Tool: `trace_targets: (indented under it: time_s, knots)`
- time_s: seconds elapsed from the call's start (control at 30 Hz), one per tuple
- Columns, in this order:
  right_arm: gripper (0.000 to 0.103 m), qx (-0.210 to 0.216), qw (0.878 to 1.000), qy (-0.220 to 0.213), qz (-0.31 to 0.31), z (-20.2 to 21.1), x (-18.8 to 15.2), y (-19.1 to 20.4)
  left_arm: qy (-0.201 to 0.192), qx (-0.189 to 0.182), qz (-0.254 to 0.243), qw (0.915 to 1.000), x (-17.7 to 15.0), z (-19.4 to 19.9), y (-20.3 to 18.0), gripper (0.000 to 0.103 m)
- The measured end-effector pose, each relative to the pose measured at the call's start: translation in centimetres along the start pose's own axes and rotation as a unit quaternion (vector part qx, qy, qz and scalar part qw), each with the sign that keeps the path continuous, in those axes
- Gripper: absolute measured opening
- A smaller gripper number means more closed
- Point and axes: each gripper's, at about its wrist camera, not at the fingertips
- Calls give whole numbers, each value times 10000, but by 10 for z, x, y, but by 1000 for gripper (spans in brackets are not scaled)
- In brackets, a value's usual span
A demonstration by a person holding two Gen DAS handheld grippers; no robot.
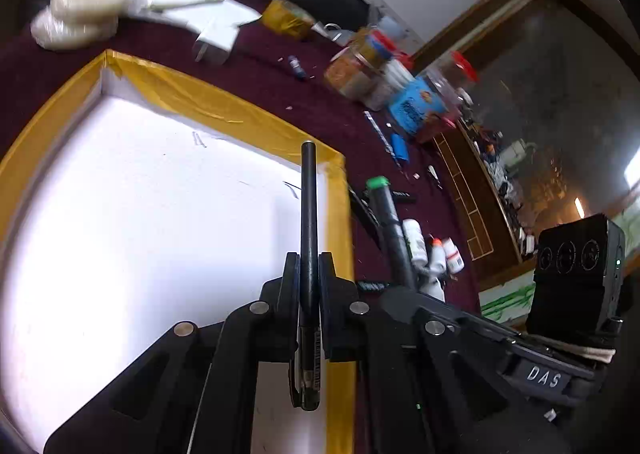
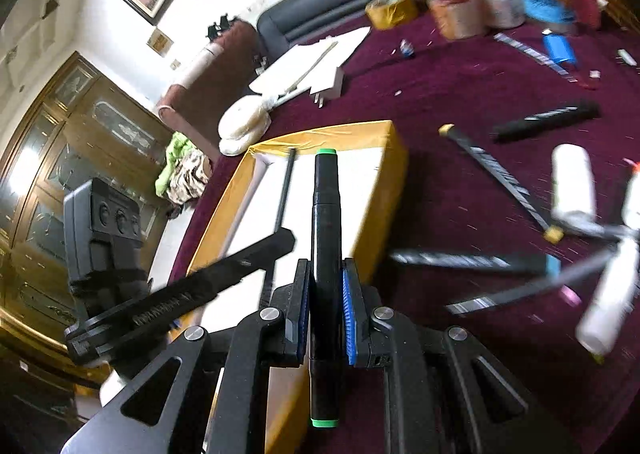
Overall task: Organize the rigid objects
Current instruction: 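Carry markers to the white tray and open both tools to drop them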
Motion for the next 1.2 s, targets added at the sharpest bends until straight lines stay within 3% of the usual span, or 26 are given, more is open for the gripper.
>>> trace_targets:
  time_s: [0.17,0.33,0.4,0.5,0.67,0.83,1.0,1.13,1.2]
  knots:
    - [13,-504,9984,139,-216,-47,26,-8,156,14,221,9996,20,-33,13,6]
    - [13,-821,9964,13,-223,-60,43,-10,313,27,537,9981,28,-52,26,7]
    - [14,-810,9962,20,-321,-56,47,-13,335,-98,712,9969,25,-50,33,18]
    - [24,-823,9963,50,-225,-51,49,-10,249,-256,927,9951,21,-41,45,31]
    - [31,-842,9960,-283,13,-23,42,0,-284,144,1175,9926,1,-15,73,32]
    - [35,-1015,9928,-617,122,14,28,-5,-798,635,1718,9798,-28,13,103,32]
    - [35,-1056,9912,-794,-33,45,7,-23,-916,603,1909,9755,-46,22,110,33]
    - [35,-1218,9870,-1047,21,80,-9,-32,-788,523,2003,9752,-44,29,106,38]
    - [36,-1466,9797,-1346,240,101,-16,-33,-1058,468,1632,9798,-47,49,86,47]
Point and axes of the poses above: each gripper's, at about its wrist camera, not at the fingertips, and z roughly against the way its jaws point, y to its left, x to its top, and after that the axes turned 15 degrees about x, right-handed
